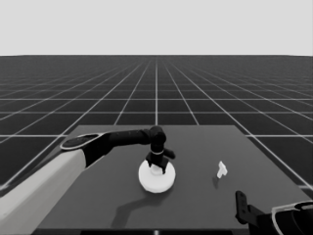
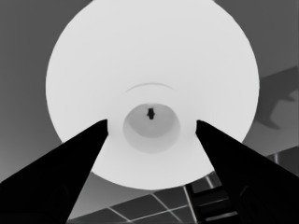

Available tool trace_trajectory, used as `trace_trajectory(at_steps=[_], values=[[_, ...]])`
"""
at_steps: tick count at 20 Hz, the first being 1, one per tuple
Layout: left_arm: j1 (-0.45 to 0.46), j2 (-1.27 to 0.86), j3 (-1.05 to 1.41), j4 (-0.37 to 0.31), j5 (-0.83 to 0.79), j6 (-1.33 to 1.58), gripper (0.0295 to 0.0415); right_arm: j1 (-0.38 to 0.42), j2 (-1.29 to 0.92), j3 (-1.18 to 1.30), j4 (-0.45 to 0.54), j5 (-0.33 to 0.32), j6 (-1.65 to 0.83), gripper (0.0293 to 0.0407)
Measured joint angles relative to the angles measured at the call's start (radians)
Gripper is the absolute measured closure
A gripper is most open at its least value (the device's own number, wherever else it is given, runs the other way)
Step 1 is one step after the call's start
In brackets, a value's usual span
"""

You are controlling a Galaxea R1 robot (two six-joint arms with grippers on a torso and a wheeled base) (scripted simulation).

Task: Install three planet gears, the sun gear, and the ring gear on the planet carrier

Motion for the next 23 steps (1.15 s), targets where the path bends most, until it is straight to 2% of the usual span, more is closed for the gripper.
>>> trace_trajectory(at_steps=[7,8,9,10,13,17,18,19,20,21,23], values=[[0.0,0.0,0.0,0.0,0.0,0.003,0.0326,0.0,0.0,0.0,0.0,0.0,0.0,0.0315],[-0.096,-0.027,0.089,-0.111,0.041,-0.265,0.0324,0.0,0.0,0.0,0.0,0.0,0.0,0.0315],[-0.191,-0.032,0.112,-0.187,0.053,-0.408,0.0325,0.0,0.0,0.0,0.0,0.0,0.0,0.0315],[-0.247,-0.029,0.107,-0.233,0.06,-0.481,0.0325,0.0,0.0,0.0,0.0,0.0,0.0,0.0315],[-0.305,-0.022,0.087,-0.283,0.069,-0.554,0.0326,0.0,0.0,0.0,0.0,0.0,0.0,0.0315],[-0.316,-0.019,0.08,-0.294,0.072,-0.568,0.0326,0.0,0.0,0.0,0.0,0.0,0.0,0.0315],[-0.348,-0.284,0.529,-0.144,-0.291,-0.086,0.0301,0.358,0.063,-0.167,0.489,-0.146,0.279,0.0306],[-0.375,-0.689,0.873,-0.053,-0.515,0.392,0.0297,0.611,0.182,-0.423,0.746,-0.267,0.412,0.0308],[-0.392,-0.969,1.072,0.001,-0.645,0.704,0.031,0.667,0.286,-0.633,0.794,-0.355,0.474,0.0311],[-0.402,-1.128,1.191,0.033,-0.722,0.887,0.0318,0.68,0.357,-0.777,0.803,-0.409,0.501,0.0313],[-0.411,-1.27,1.303,0.062,-0.794,1.058,0.0324,0.685,0.433,-0.931,0.801,-0.46,0.516,0.0315]])
